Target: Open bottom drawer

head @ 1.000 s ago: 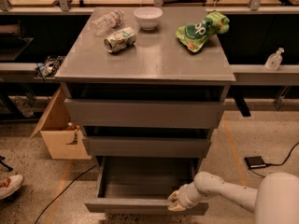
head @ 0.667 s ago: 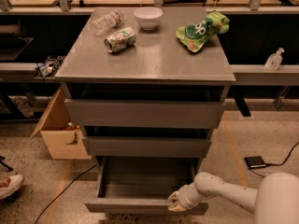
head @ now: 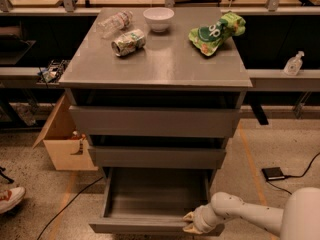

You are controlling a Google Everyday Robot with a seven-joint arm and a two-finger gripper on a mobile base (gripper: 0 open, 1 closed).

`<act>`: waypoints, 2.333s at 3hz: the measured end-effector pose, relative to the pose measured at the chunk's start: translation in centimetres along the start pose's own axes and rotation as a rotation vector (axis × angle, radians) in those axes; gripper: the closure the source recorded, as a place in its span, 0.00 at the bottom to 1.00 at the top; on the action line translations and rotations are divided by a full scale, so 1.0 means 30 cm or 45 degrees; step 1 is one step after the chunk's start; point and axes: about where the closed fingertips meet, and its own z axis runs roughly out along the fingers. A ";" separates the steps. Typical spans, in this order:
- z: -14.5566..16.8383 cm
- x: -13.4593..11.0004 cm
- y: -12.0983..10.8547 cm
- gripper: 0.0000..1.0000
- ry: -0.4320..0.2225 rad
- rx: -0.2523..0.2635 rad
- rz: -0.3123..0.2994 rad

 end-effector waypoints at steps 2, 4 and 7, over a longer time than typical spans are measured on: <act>-0.002 0.014 0.053 1.00 0.001 -0.005 0.016; -0.004 0.023 0.098 1.00 0.000 -0.008 0.028; -0.041 0.015 0.051 0.35 -0.010 0.019 0.013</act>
Offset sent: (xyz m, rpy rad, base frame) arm -0.1820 -0.0318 0.0074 -0.0082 0.0753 -0.0866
